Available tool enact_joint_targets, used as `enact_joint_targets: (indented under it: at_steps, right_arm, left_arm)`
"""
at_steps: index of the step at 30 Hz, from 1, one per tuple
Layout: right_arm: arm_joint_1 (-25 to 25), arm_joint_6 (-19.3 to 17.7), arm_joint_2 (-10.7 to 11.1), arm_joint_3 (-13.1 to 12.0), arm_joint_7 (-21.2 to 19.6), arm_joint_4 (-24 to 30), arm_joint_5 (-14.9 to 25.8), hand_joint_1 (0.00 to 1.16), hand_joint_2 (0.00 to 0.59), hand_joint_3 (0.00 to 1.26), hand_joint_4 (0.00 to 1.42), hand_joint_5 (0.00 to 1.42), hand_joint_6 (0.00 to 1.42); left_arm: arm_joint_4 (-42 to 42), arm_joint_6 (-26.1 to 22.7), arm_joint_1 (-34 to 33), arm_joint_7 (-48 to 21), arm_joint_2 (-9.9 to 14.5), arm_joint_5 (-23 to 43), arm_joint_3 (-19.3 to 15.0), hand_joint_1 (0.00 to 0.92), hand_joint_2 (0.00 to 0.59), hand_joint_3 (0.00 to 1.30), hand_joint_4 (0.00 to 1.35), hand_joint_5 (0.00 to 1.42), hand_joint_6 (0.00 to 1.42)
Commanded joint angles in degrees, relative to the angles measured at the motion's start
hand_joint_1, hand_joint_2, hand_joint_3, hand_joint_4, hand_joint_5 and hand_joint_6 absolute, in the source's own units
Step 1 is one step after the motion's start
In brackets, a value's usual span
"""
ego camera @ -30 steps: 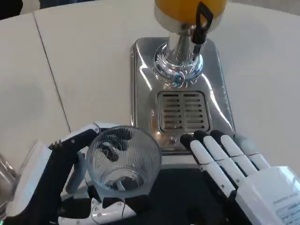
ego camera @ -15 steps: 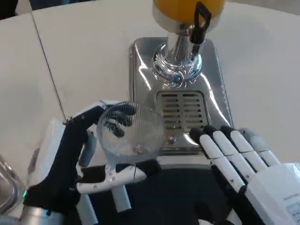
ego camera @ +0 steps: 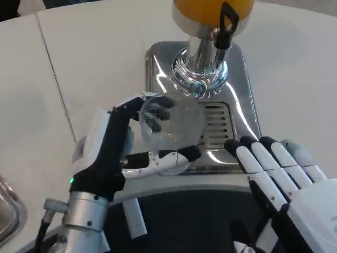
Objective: Grasp the cup under the faucet to collect the drink, then remove the cup.
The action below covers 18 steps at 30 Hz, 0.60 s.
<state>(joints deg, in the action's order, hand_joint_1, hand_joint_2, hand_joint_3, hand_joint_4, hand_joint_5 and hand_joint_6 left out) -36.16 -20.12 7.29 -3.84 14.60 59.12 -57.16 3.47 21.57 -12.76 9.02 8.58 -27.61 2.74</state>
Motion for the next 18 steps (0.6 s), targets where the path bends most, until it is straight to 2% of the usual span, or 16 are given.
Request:
enact_joint_targets:
  at_steps: [1,6,11,18]
  right_arm:
    - [0.85,1.07,0.26,-0.39,1.64,0.79,0.47,0.28,0.585,0.0,0.0,0.0,0.0]
    - [2.45,1.86,0.72,-0.4,3.15,0.69,0.85,0.29,0.585,0.0,0.0,0.0,0.0]
    - [3.47,2.22,0.51,-0.23,4.1,0.87,1.14,0.29,0.585,0.0,0.0,0.0,0.0]
    - [2.96,2.07,0.3,-0.58,4.02,0.88,1.55,0.29,0.585,0.0,0.0,0.0,0.0]
  left_arm:
    - [5.55,1.25,-4.66,2.95,-0.48,-0.8,1.98,0.719,0.0,1.16,1.1,1.35,1.42]
    - [12.38,1.17,-9.85,5.57,-0.9,-0.78,3.13,0.719,0.0,1.16,1.1,1.35,1.42]
    - [17.61,0.35,-14.56,8.94,-2.57,-1.75,4.25,0.719,0.0,1.15,1.1,1.35,1.42]
    - [23.26,-0.4,-19.13,12.02,-3.64,-1.38,4.7,0.719,0.0,1.15,1.1,1.35,1.42]
